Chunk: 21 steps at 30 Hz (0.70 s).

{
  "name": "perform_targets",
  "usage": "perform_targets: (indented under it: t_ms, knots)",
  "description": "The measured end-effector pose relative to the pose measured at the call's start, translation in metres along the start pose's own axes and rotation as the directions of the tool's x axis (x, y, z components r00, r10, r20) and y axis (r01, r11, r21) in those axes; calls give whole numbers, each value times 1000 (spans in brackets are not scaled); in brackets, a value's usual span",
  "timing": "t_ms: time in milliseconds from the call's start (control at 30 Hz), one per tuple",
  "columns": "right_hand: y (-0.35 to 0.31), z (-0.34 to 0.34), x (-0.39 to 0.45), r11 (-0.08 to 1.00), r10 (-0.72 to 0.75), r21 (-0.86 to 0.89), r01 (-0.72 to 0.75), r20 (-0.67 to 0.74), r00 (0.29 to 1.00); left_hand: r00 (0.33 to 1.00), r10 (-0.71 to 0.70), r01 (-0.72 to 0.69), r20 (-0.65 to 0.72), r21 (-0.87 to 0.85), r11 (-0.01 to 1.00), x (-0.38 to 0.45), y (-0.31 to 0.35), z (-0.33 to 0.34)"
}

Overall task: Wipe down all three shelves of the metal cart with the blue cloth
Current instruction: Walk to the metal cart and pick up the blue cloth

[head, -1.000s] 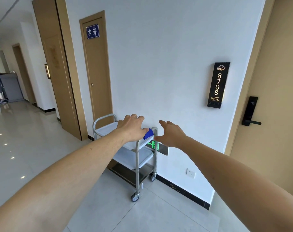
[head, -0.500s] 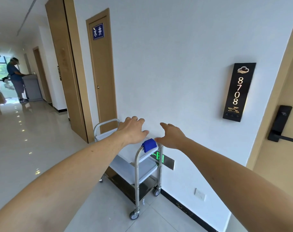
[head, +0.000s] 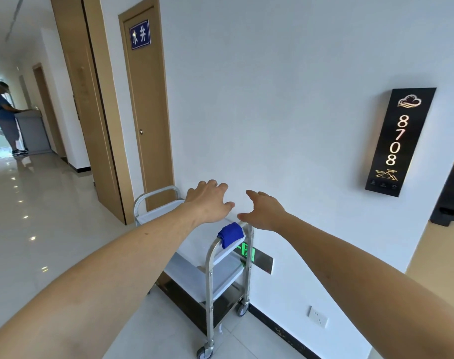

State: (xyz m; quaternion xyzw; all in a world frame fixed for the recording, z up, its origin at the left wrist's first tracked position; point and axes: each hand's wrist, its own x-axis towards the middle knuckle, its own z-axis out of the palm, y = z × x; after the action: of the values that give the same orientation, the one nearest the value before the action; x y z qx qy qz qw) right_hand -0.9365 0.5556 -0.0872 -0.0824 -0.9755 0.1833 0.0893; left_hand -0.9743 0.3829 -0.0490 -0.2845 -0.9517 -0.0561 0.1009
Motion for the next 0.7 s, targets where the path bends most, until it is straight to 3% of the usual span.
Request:
perform_targets:
  t_ms: [433, 700]
  knots:
    - [-52, 63, 154, 986, 164, 6, -164, -6, 986, 994, 99, -96, 47, -65, 993, 143, -132, 40]
    - [-58, 97, 224, 976, 215, -28, -214, 6, 977, 989, 114, -104, 93, -111, 988, 208, -181, 77]
